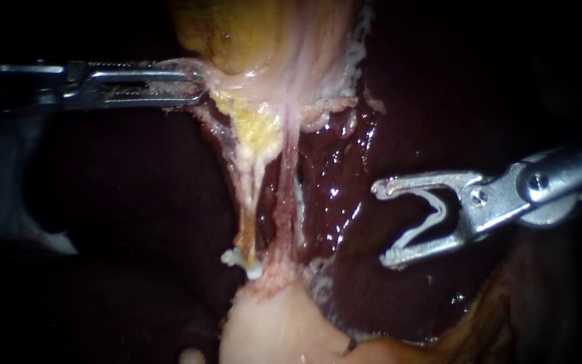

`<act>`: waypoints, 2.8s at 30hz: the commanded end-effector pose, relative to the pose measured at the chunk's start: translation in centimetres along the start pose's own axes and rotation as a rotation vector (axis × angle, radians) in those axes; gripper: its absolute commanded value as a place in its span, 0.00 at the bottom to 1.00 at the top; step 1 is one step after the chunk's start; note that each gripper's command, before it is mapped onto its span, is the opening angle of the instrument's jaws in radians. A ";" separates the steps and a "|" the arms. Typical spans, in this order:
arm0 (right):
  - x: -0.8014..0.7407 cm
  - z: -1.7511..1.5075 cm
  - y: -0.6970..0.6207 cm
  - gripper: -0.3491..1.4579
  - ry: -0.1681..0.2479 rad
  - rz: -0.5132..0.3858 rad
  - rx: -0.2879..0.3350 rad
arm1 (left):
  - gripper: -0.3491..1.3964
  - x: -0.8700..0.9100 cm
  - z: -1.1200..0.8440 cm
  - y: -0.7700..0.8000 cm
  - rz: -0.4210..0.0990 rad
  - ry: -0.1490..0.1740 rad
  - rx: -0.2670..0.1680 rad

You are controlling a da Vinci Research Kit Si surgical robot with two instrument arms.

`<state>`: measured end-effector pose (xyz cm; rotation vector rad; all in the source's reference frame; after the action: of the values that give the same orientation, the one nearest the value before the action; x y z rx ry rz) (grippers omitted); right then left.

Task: Clipping second clip left tube

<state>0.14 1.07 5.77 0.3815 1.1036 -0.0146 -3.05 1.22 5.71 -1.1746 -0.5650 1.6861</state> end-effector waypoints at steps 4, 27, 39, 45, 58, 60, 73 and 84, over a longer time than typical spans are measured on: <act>0.00 0.00 0.00 0.47 0.000 0.000 0.000 | 0.00 0.03 -0.14 0.00 -0.002 -0.005 -0.009; 0.14 0.13 -0.09 0.47 0.013 0.044 0.024 | 0.00 0.48 -0.88 0.17 -0.042 0.043 0.016; 0.48 1.05 -0.19 0.47 0.085 0.359 0.036 | 0.00 0.44 -0.83 0.24 -0.042 0.044 0.015; 0.34 1.54 -0.07 0.47 0.083 0.392 0.019 | 0.00 0.44 -0.82 0.28 -0.042 0.042 0.012; 0.00 1.81 0.31 0.47 0.099 0.396 0.014 | 0.00 0.43 -0.81 0.29 -0.042 0.041 0.010; 0.02 1.86 0.34 0.47 0.120 0.400 0.027 | 0.00 0.43 -0.80 0.29 -0.042 0.042 0.011; 0.27 2.30 0.41 0.47 0.177 0.411 0.100 | 0.00 0.42 -0.78 0.30 -0.042 0.041 0.010; 0.39 2.41 0.18 0.47 0.198 0.399 0.148 | 0.00 0.42 -0.77 0.30 -0.042 0.041 0.008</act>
<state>2.45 0.53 6.41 0.7501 1.2122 0.2956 -2.53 1.36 4.96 -1.1806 -0.5523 1.6245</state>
